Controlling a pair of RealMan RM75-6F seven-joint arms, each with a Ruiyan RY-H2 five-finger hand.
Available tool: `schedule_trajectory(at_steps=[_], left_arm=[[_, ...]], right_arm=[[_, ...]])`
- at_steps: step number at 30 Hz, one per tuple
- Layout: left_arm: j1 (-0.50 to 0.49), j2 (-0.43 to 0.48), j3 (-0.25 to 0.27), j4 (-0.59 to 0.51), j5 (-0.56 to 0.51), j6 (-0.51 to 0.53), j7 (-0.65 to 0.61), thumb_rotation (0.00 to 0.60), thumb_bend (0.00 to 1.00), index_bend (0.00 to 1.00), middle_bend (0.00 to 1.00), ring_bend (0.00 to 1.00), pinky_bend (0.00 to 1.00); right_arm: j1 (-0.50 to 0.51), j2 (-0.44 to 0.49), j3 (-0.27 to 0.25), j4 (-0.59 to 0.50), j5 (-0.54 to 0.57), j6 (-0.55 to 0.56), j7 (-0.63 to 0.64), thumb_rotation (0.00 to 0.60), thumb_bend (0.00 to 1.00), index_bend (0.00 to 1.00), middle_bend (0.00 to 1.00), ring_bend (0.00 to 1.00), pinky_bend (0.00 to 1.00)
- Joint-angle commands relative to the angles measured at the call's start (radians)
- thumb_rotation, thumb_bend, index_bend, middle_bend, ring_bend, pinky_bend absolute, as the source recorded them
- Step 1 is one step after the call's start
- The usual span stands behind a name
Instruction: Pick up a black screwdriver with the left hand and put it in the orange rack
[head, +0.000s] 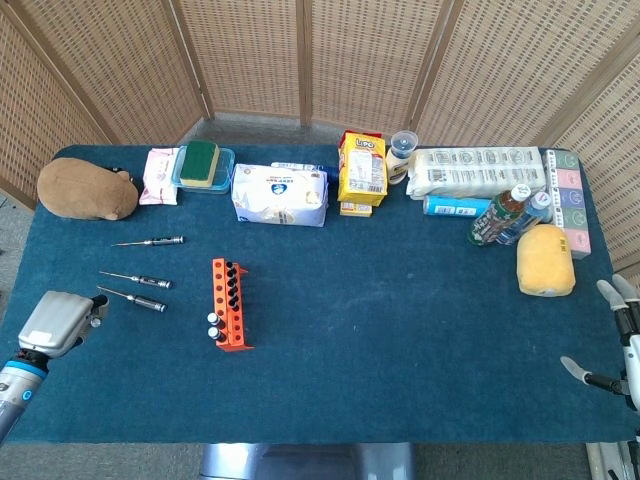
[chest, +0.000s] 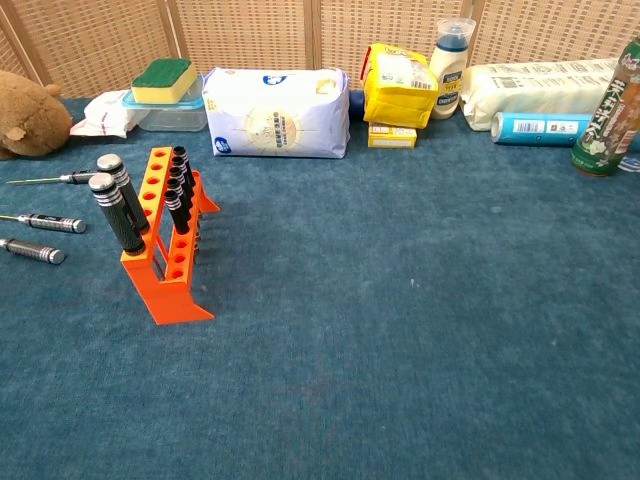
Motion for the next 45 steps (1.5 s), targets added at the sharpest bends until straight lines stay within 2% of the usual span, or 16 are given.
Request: schedule_trajectory(at_steps=[1,9,19,24,28,34,38,43,45], left_arm=[[0.004,0.018,-0.008,-0.014,0.005,0.013,-0.023,0.6,0.4,0.56,0.9,0.78,0.86],[0.014,0.083,-0.031,-0.071,0.031,0.063,-0.099,0.6,0.4,0.56,0.9,0.78,0.86],[0.003,0.182,-0.051,-0.198,0.047,0.058,-0.18,0.6,0.4,0.56,0.9,0.78,0.86],[-0.026,0.268,-0.063,-0.293,0.053,0.005,-0.299,0.6,0.4,0.56,0.9,0.78,0.86],[-0.055,0.332,-0.077,-0.347,0.034,-0.048,-0.329,0.6,0.4,0.57,0.9,0.78,0.86],[-0.111,0.414,-0.099,-0.42,0.015,-0.16,-0.455,0.6,0.4,0.57,0.9,0.79,0.86],[-0.143,0.443,-0.115,-0.433,0.015,-0.214,-0.525,0.6,0.4,0.57,0.9,0.78,0.86],[-0.179,0.463,-0.138,-0.449,-0.02,-0.266,-0.508,0.6,0.4,0.57,0.9,0.78,0.86],[-0.197,0.469,-0.152,-0.466,-0.046,-0.294,-0.538,0.6,0.4,0.57,0.9,0.78,0.86]], right_arm=[[0.0,0.0,-0.001,-0.001,-0.001,0.0,0.0,0.6,0.0,0.04,0.0,0.0,0.0],[0.0,-0.001,0.0,-0.001,-0.001,0.001,-0.006,0.6,0.0,0.04,0.0,0.0,0.0],[-0.002,-0.002,0.002,0.0,0.0,0.007,-0.007,0.6,0.0,0.04,0.0,0.0,0.0],[-0.002,-0.001,0.003,0.001,0.001,0.008,-0.002,0.6,0.0,0.04,0.0,0.0,0.0],[-0.003,0.001,0.002,0.0,0.001,0.008,0.0,0.6,0.0,0.04,0.0,0.0,0.0],[-0.003,0.002,0.004,0.001,0.002,0.009,0.005,0.6,0.0,0.04,0.0,0.0,0.0],[-0.004,0.003,0.004,0.001,0.003,0.009,0.009,0.6,0.0,0.04,0.0,0.0,0.0],[-0.005,0.005,0.004,0.002,0.001,0.01,0.012,0.6,0.0,0.04,0.0,0.0,0.0],[-0.005,0.005,0.004,0.002,0.0,0.012,0.012,0.6,0.0,0.04,0.0,0.0,0.0]])
